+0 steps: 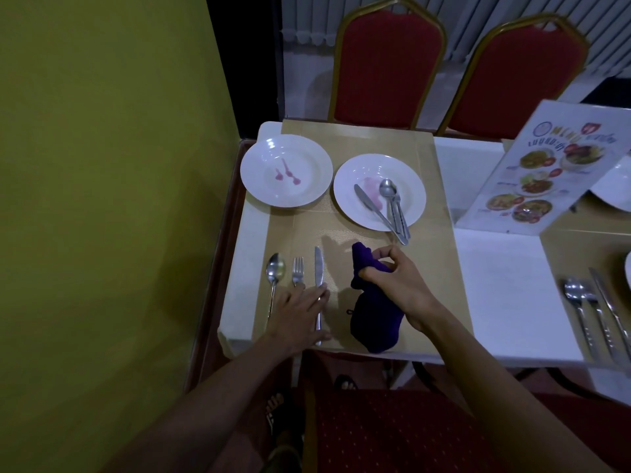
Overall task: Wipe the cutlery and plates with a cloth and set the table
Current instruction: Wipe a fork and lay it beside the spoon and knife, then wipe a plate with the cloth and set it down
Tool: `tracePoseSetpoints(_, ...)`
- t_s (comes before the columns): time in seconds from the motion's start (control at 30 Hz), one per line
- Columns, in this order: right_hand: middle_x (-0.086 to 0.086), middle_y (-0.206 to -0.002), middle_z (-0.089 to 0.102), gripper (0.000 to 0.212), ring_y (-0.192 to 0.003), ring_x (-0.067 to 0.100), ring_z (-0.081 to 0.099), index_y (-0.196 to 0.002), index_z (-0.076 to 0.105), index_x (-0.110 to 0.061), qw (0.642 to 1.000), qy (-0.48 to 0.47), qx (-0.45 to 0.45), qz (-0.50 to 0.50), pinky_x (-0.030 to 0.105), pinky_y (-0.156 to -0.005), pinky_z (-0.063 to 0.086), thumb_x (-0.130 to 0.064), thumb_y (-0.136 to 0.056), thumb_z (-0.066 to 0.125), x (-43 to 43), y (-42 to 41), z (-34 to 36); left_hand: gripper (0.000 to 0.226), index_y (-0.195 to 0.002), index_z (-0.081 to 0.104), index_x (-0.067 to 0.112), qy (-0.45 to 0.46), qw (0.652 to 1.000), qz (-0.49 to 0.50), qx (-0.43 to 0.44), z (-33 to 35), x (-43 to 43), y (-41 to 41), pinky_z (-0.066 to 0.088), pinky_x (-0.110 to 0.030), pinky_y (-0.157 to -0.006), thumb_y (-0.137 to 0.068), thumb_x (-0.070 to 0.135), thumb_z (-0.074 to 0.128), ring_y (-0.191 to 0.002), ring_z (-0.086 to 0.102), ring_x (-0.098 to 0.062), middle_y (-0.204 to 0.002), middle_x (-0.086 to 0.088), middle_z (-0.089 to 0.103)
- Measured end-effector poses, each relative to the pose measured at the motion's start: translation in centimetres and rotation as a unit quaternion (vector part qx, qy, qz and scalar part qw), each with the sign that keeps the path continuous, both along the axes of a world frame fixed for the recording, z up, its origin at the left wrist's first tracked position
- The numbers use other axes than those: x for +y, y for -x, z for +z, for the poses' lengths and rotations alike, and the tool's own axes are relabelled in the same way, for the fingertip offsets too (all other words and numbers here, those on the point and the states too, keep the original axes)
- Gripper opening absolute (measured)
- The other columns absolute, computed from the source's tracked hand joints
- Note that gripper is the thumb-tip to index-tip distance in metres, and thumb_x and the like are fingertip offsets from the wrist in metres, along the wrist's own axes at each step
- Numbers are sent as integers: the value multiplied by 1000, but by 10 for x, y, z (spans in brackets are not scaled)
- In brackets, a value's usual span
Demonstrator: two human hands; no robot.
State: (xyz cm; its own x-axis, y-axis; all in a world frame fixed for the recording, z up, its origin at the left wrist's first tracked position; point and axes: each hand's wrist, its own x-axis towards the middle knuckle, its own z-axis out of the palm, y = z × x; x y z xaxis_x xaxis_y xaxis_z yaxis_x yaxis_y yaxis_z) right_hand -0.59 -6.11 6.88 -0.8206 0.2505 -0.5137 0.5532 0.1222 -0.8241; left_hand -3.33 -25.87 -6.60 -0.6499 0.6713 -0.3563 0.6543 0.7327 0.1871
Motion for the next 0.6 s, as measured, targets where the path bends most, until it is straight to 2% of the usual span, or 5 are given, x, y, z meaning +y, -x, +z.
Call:
tracePoseSetpoints(0.23,5,-103,68,31,-80,22,67,-107,54,-19,1000,8,-7,-13,28,-61,52,-14,-83,73,3,0,-3,84,-156,5,24,-4,1000,-4,-2,-2,-13,3,8,-46,-118,-91,68,35,-150,3,-30,-165,9,-3)
tracePoseSetpoints(0.4,4,-103,69,32,-73,17,69,-108,54,-18,1000,1,-6,-22,21,-53,50,-14,-83,73,7,10,-8,57,-150,32,22,-164,970,168,58,12,4,51,28,-41,-110,-99,46,39,-138,29,-25,-156,0,30)
tracePoseSetpoints(0.5,2,-105,68,33,-73,13,68,-109,53,-17,999,-19,9,-33,14,-47,46,-14,-83,73,11,20,-13,46,-135,47,10,-282,850,443,-42,37,30,110,38,-37,-96,-97,35,52,-126,43,-29,-137,-11,49)
tracePoseSetpoints(0.53,1,-106,67,34,-76,14,68,-109,52,-17,999,-27,15,-33,15,-49,46,-14,-83,74,11,23,-13,47,-131,50,5,-312,774,540,-108,41,37,132,42,-39,-93,-95,34,56,-121,50,-32,-130,-16,54)
tracePoseSetpoints(0.6,-1,-108,66,35,-85,16,68,-109,52,-19,998,-42,28,-34,18,-57,46,-15,-83,74,12,30,-15,48,-128,54,1,-393,572,671,-263,43,43,168,52,-34,-76,-93,34,60,-94,62,-28,-110,-18,62)
